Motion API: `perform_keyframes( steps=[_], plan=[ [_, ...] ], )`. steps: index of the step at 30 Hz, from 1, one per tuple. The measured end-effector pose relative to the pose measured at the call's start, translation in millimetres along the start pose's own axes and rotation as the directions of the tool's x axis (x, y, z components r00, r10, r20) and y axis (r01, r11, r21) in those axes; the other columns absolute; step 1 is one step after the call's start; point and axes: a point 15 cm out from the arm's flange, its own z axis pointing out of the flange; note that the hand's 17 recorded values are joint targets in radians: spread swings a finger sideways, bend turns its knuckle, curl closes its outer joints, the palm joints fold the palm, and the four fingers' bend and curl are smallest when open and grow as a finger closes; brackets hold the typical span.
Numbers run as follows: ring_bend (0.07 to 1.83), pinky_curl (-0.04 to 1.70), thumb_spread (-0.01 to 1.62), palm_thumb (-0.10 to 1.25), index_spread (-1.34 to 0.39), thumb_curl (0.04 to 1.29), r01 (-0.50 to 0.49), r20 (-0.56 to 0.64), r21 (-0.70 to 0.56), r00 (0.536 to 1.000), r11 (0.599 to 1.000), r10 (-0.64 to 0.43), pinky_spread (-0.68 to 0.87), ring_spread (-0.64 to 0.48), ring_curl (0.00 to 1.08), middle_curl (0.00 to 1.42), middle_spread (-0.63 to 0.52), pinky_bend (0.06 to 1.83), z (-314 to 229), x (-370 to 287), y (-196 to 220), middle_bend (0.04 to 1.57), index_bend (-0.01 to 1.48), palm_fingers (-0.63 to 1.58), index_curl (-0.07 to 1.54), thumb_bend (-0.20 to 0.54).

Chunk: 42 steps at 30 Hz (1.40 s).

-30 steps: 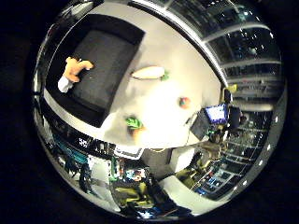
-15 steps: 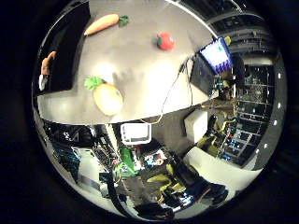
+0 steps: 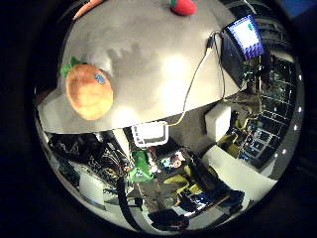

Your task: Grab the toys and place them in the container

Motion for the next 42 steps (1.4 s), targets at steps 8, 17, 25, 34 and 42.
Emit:
perform_keyframes(
  steps=[8,17,25,34,42],
  plan=[
    [0.36,0.31,1.04,0.61,-0.25,0.33,-0.01,0.008,-0.021,1.0,1.0,0.01,0.4,0.18,0.24,0.32,0.08,0.47,20.3,6.7,-2.1,0.24,0.15,0.13,0.25,-0.024],
    [0.36,0.3,1.04,0.61,-0.25,0.33,-0.04,0.031,-0.051,0.999,0.998,0.042,0.4,0.18,0.25,0.33,0.08,0.48,40.2,20.3,6.0,0.24,0.15,0.13,0.25,-0.024],
    [0.36,0.29,1.04,0.61,-0.24,0.32,-0.065,0.026,-0.044,0.997,0.997,0.066,0.4,0.18,0.25,0.33,0.08,0.49,55.2,36.2,5.4,0.24,0.15,0.12,0.25,-0.024],
    [0.38,0.29,1.04,0.62,-0.24,0.32,-0.08,0.038,-0.075,0.996,0.994,0.083,0.4,0.17,0.25,0.33,0.05,0.51,87.1,44.1,8.2,0.26,0.14,0.17,0.25,-0.023],
    [0.63,0.28,1.02,0.65,-0.27,0.33,-0.082,0.03,-0.083,0.996,0.993,0.084,0.17,-0.05,0.3,0.37,-0.09,0.57,101.6,51.5,9.9,0.39,0.17,0.54,0.25,-0.021]
  ],
)
